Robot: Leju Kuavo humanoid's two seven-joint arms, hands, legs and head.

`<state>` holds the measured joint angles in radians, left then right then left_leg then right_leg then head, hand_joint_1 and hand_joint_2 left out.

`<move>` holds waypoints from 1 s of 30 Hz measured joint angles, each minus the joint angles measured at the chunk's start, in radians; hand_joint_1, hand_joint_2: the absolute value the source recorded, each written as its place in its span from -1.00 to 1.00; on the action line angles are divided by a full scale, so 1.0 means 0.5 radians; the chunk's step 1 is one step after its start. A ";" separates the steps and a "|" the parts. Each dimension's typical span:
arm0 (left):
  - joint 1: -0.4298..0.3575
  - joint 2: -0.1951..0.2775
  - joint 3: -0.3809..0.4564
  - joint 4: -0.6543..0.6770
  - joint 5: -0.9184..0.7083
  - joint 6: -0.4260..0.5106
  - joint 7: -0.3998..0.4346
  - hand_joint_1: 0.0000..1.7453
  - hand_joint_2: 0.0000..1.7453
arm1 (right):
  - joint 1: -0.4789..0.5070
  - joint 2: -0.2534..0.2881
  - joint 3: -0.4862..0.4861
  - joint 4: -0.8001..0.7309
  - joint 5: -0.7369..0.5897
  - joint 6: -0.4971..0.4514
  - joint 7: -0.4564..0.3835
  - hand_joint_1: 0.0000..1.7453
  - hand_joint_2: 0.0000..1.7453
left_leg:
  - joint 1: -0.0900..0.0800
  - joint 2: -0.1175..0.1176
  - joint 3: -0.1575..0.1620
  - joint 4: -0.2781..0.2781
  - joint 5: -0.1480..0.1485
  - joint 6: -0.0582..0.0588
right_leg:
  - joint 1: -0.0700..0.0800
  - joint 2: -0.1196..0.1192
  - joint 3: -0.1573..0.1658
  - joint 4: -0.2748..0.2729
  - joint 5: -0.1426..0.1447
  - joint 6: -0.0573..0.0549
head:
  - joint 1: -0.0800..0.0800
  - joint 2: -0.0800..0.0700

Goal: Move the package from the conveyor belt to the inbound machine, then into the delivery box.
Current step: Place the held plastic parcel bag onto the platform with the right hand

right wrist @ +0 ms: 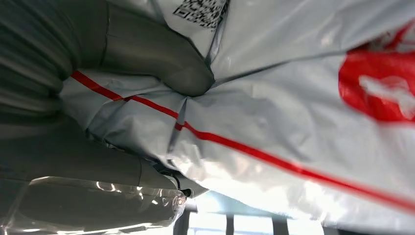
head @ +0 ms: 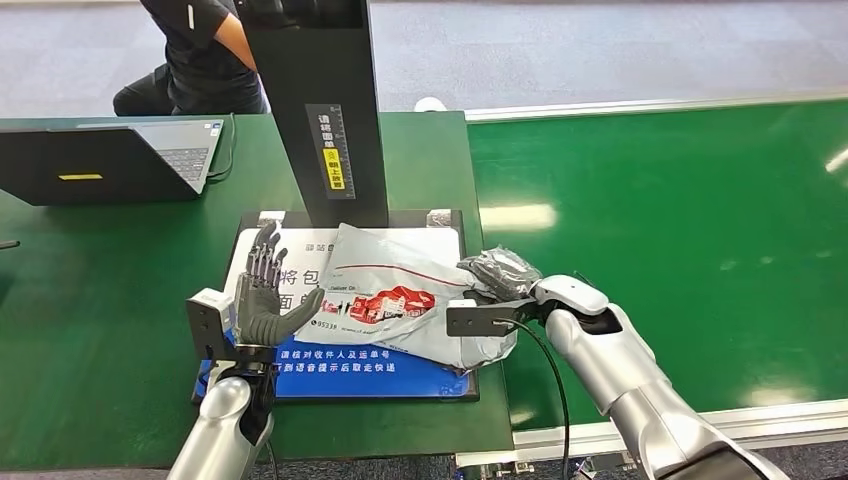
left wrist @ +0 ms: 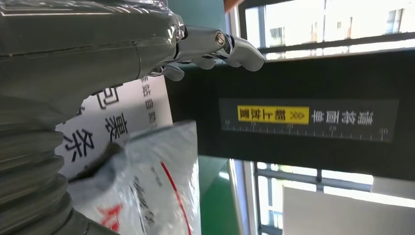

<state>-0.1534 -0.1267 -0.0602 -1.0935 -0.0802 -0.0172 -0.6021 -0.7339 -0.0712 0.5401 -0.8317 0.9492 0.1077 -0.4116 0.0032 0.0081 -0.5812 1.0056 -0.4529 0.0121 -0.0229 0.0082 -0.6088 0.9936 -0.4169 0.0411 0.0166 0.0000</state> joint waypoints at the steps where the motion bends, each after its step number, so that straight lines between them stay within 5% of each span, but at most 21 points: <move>1: -0.004 -0.001 0.000 0.000 -0.006 0.030 -0.003 -1.00 1.00 | -0.040 0.010 0.024 0.087 -0.035 0.032 -0.003 1.00 1.00 | 0.000 0.000 0.000 0.000 0.000 0.000 | 0.000 0.000 0.000 0.000 0.000 0.000 | -0.001 0.000; 16: -0.007 -0.017 0.016 -0.080 0.133 0.229 -0.160 -1.00 1.00 | -0.257 0.103 0.123 0.617 -0.187 -0.023 -0.058 1.00 1.00 | 0.000 0.002 0.009 0.000 0.000 -0.001 | 0.000 0.001 0.006 0.000 0.001 -0.003 | 0.000 0.000; 26: 0.013 -0.026 0.013 -0.166 0.239 0.198 -0.198 -1.00 1.00 | -0.093 0.297 0.116 0.695 -0.146 -1.370 -0.460 1.00 1.00 | 0.001 0.005 0.004 0.000 0.001 -0.003 | 0.001 0.005 -0.002 0.003 0.002 -0.005 | -0.001 0.000; 30: -0.008 -0.027 -0.022 -0.159 0.268 0.201 -0.199 -1.00 1.00 | -0.002 0.403 0.026 0.558 0.077 -1.584 -0.518 1.00 1.00 | 0.001 0.004 0.001 0.000 0.001 -0.003 | 0.001 0.004 -0.004 0.004 0.002 -0.006 | -0.001 0.000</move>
<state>-0.1574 -0.1400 -0.0710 -1.1730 0.0540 0.0833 -0.7015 -0.7350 0.1301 0.5530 -0.5527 0.9877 -0.6845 -0.6705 0.0039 0.0103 -0.5807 1.0054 -0.4523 0.0104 -0.0221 0.0104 -0.6109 0.9956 -0.4161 0.0380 0.0161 0.0000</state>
